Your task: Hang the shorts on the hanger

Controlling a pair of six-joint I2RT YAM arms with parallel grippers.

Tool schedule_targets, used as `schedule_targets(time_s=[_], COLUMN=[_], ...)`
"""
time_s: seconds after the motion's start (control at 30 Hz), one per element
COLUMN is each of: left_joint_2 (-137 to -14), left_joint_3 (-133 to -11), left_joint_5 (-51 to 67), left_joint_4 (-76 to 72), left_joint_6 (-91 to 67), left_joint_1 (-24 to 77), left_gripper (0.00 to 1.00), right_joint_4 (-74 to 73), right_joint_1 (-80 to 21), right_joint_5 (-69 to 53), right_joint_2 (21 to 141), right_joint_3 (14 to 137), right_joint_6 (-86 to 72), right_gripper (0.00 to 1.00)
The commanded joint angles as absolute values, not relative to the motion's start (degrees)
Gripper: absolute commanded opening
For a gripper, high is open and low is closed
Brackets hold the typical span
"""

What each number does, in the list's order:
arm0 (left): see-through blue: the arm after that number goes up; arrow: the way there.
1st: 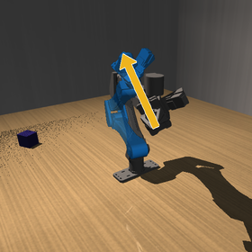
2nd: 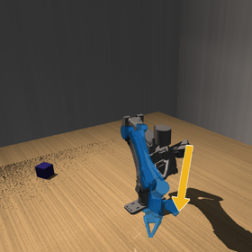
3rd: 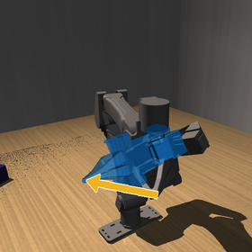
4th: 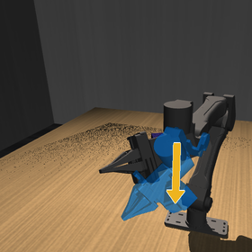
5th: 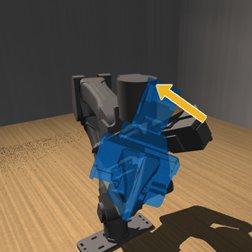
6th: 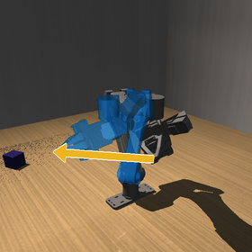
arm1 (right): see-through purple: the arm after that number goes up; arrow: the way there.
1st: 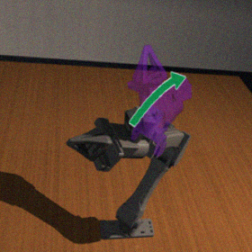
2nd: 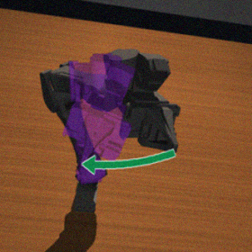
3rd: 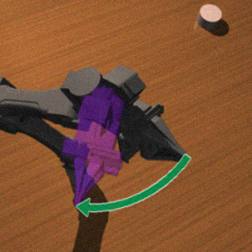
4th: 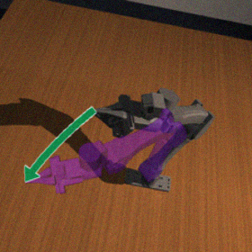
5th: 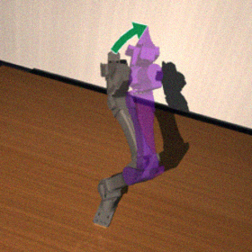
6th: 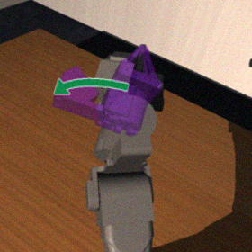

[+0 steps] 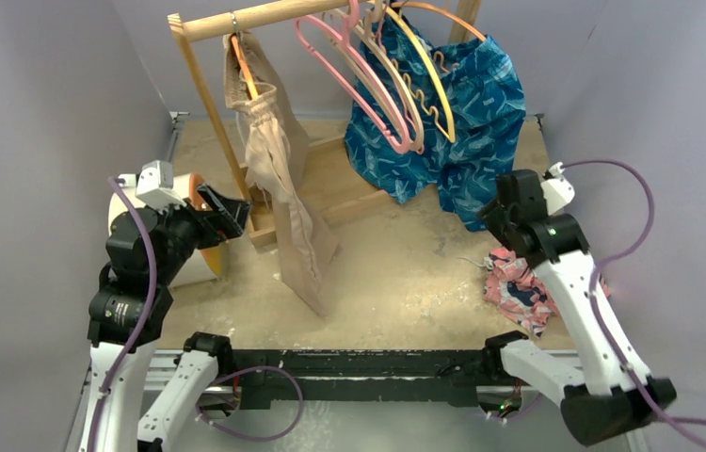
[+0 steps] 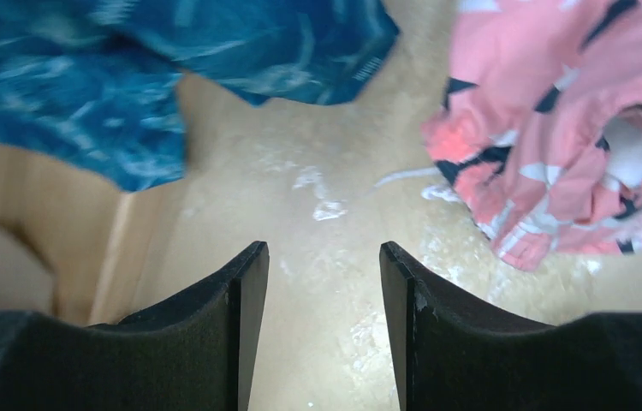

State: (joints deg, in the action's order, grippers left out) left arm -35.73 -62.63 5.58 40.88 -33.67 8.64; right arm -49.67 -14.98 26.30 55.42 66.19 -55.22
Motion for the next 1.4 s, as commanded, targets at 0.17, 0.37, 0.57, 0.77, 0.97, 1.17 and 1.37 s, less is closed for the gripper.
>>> schedule_targets(time_s=[0.17, 0.37, 0.57, 0.77, 0.97, 1.17, 1.37], left_joint_2=[-36.7, -34.9, -34.4, -33.3, -36.4, -34.0, -31.1], left_joint_3=[-72.5, -71.9, -69.3, -64.4, -63.7, -60.2, -56.7], left_joint_5=[9.0, 15.2, 19.8, 20.3, 22.8, 24.5, 25.0], left_joint_4=[31.4, 28.2, 28.1, 30.0, 36.7, 35.9, 35.3], left_joint_6=[-36.4, -36.9, -36.4, -35.8, -31.5, -32.4, -35.2], left_joint_1=[8.3, 8.3, 8.3, 8.3, 8.3, 8.3, 8.3], left_gripper=[0.90, 0.89, 0.88, 0.88, 0.82, 0.82, 0.82], right_joint_4=[-63.8, -64.8, -64.5, -59.1, -57.7, -52.8, -45.7], right_joint_1=[-14.4, -11.4, -8.0, -7.7, -7.7, -7.7, -7.7], right_joint_5=[38.6, 40.9, 42.1, 40.7, 38.6, 38.9, 32.6], right_joint_2=[62.5, 59.6, 60.5, 60.2, 61.2, 57.2, 49.9], right_joint_3=[62.6, 59.0, 57.4, 54.2, 52.1, 52.9, 53.5], right_joint_6=[-80.6, -84.1, -83.3, -79.7, -79.0, -69.6, -58.0], right_gripper=[0.53, 0.55, 0.56, 0.55, 0.46, 0.06, 0.00])
